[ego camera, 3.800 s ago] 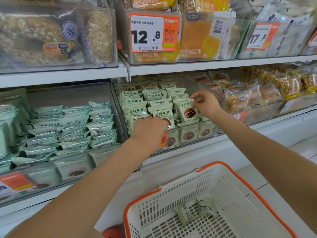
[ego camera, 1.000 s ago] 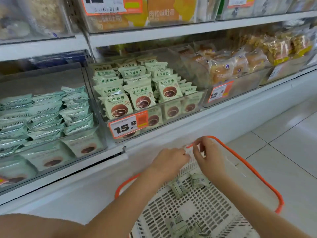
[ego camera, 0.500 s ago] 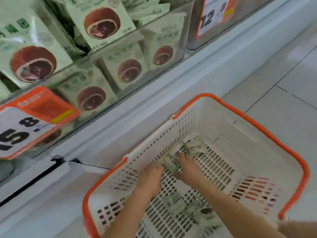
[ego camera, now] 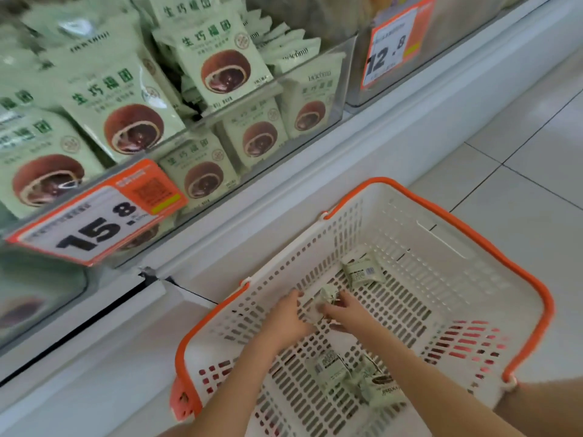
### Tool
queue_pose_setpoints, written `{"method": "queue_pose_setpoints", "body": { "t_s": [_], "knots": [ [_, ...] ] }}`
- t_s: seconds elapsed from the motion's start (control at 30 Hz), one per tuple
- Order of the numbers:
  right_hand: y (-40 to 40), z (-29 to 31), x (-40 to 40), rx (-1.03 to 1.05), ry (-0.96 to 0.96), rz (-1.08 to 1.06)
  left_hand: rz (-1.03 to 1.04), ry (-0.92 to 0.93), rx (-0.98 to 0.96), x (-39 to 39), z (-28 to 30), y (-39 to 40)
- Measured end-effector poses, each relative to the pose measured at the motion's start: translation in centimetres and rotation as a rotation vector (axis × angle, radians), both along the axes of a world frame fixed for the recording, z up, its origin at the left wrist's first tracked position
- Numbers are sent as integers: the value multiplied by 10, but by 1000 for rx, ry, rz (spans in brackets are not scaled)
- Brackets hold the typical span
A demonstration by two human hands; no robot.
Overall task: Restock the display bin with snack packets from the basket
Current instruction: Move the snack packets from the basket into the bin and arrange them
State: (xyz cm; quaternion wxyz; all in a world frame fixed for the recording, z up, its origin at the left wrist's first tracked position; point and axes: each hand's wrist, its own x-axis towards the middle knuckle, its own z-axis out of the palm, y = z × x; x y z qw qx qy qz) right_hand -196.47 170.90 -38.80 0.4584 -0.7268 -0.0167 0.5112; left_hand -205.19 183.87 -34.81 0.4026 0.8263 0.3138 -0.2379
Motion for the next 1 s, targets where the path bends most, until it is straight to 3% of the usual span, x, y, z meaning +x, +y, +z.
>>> {"method": "queue_pose_setpoints", "body": {
  "t_s": [0.07, 0.13, 0.3, 0.43, 0.6, 0.73, 0.9, 1.0],
  "knots": [
    [-18, 32, 2, 204, 224, -4, 33, -30, -192, -1, 21, 1],
    [-31, 66, 6, 387, 322, 47, -70, -110, -253, -1, 49, -5],
    [-44, 136, 4, 804, 413, -11, -175, -501, 34, -6, 127, -28],
    [-47, 191, -9, 983, 457, -2, -314, -571, 399, -20, 193, -31],
    [-40, 252, -29, 822, 147, 38, -389, -562, 722, -39, 254, -37],
    [-34, 288, -30, 678, -181, -37, -416, -541, 847, -46, 275, -36],
    [-29, 339, 22, 631, -497, -186, -438, -564, 1021, -40, 301, -12],
    [-7, 366, 70, 549, -717, -160, -423, -633, 1107, -18, 310, 12]
  ]
}}
